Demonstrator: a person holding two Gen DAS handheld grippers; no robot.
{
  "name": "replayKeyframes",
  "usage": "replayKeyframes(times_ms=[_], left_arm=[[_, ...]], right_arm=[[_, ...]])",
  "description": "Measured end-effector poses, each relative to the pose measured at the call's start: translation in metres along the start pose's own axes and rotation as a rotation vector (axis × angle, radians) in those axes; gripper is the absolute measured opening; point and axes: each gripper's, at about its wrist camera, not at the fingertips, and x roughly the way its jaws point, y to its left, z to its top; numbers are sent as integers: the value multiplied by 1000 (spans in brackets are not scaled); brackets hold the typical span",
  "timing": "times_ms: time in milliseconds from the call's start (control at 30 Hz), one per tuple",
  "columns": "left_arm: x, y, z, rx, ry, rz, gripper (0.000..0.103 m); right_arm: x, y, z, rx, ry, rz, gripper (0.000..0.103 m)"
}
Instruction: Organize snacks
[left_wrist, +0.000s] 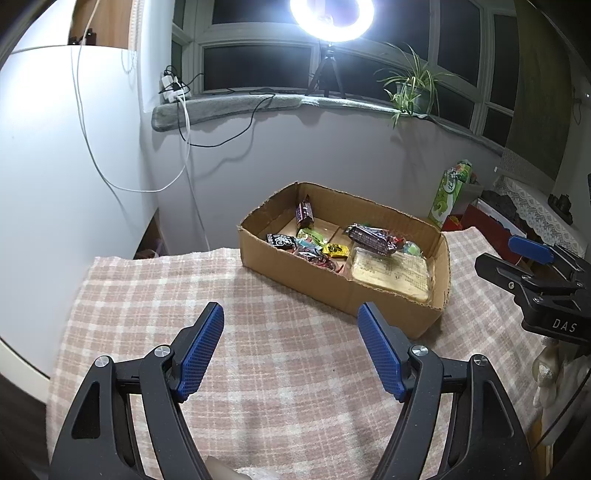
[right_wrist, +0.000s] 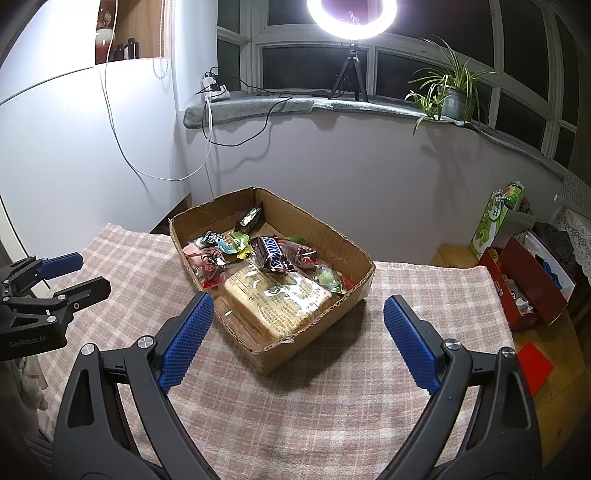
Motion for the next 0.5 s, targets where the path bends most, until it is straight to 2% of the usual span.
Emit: replayKeyframes(times_ms=[500], left_arm=[[1,2,-1,-8,7,4,75]], right_arm=[[1,1,0,0,2,1,95]])
